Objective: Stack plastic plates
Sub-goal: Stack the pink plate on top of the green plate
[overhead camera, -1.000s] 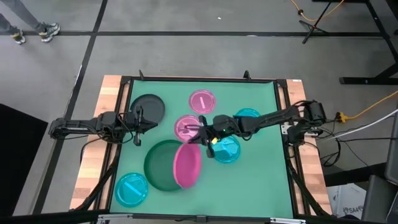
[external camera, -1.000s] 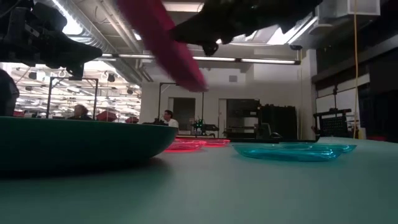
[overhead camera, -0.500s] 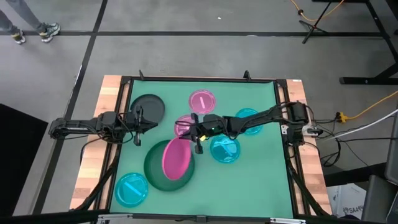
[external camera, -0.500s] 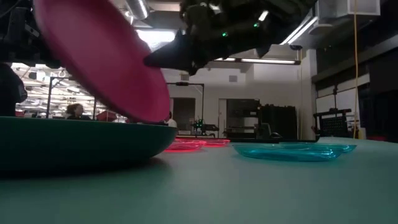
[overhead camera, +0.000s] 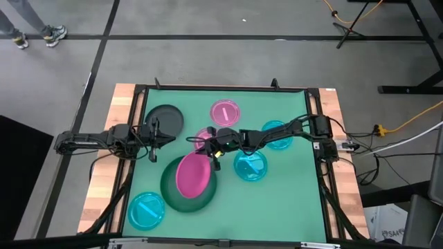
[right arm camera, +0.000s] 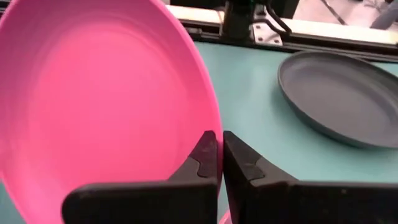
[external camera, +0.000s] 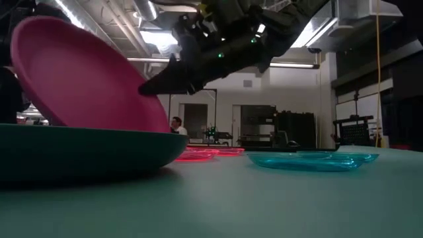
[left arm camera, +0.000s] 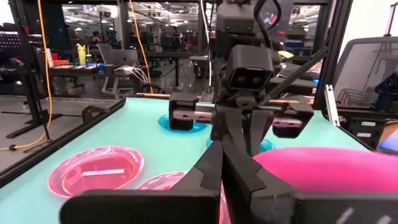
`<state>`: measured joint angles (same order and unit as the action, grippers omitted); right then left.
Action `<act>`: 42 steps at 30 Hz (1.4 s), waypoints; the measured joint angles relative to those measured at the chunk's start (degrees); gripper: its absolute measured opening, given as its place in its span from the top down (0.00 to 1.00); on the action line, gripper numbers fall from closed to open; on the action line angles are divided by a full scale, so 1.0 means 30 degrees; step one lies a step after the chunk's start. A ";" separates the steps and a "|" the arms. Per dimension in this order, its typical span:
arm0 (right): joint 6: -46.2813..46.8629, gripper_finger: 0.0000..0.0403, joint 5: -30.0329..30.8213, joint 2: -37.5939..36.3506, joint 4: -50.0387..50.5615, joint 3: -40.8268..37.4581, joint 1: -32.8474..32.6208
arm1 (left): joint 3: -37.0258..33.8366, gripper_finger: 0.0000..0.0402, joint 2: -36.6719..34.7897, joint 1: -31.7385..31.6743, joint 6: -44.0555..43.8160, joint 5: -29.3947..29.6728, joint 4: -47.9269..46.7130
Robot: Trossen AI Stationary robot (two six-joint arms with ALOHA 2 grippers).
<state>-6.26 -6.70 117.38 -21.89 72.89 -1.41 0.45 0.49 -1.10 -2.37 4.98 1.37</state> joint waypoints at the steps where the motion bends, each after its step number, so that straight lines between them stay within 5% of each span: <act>1: -0.0007 1.00 0.0179 0.0000 0.0221 0.0008 -0.0003 | 0.0000 1.00 -0.0001 -0.0002 0.0000 0.0005 0.0000; 22: -0.0080 1.00 0.1509 -0.0007 0.0902 0.0013 -0.0022 | 0.0000 1.00 -0.0003 -0.0002 0.0000 -0.0002 0.0000; 42: -0.0102 1.00 -0.1931 -0.0015 0.0816 -0.0009 -0.0036 | -0.0003 1.00 -0.0003 -0.0002 0.0000 -0.0002 0.0000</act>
<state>-6.57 -12.49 117.34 -19.44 72.86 -1.52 0.44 0.48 -1.10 -2.37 4.97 1.37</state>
